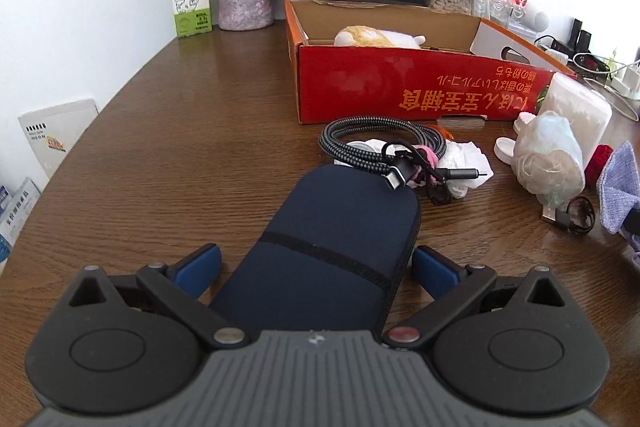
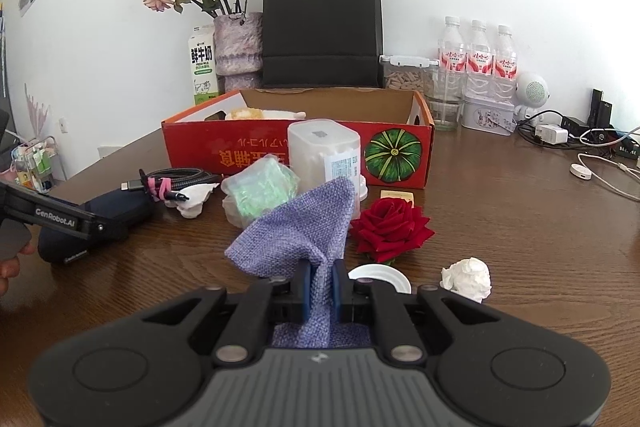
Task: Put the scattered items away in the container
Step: 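Lift the purple bag with the right gripper while the left gripper grasps the navy pouch, then carry the purple bag and navy pouch over the box with both grippers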
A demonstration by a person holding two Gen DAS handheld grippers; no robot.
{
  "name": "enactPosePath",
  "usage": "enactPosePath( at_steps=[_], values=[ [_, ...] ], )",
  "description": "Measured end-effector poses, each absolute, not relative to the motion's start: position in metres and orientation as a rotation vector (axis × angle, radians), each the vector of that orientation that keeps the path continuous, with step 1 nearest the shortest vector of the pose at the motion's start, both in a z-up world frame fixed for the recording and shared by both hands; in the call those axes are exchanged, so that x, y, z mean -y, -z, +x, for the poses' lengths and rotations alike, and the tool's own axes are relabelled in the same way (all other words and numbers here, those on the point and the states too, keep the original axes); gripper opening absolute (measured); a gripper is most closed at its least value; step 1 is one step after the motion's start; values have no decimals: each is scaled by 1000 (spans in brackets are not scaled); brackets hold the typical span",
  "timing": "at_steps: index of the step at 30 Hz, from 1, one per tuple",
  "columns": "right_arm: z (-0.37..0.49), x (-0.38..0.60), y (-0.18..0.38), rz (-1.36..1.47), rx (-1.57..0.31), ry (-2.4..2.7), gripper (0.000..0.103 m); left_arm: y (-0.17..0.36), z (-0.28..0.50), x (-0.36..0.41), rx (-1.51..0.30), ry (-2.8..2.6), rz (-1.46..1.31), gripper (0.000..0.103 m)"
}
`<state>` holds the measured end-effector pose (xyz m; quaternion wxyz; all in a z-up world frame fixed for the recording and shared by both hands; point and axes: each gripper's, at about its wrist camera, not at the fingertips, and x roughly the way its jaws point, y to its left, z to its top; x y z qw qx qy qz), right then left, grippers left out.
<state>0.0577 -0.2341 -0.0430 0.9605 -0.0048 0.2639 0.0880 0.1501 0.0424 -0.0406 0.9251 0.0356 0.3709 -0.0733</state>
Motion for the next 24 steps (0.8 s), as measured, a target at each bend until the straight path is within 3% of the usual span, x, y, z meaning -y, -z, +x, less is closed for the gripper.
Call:
enactPosePath(
  at_steps=[5,16,24],
  values=[
    [59,231,43,-18,-544,-188,10,41,145,-37,-729,157,74,90],
    [56,230,43,-26,-532,-189,10,35,134,-30,-728,128,68,72],
    [53,230,41,-28,-511,-197,10,25,106,-34,-678,81,10,65]
  ],
)
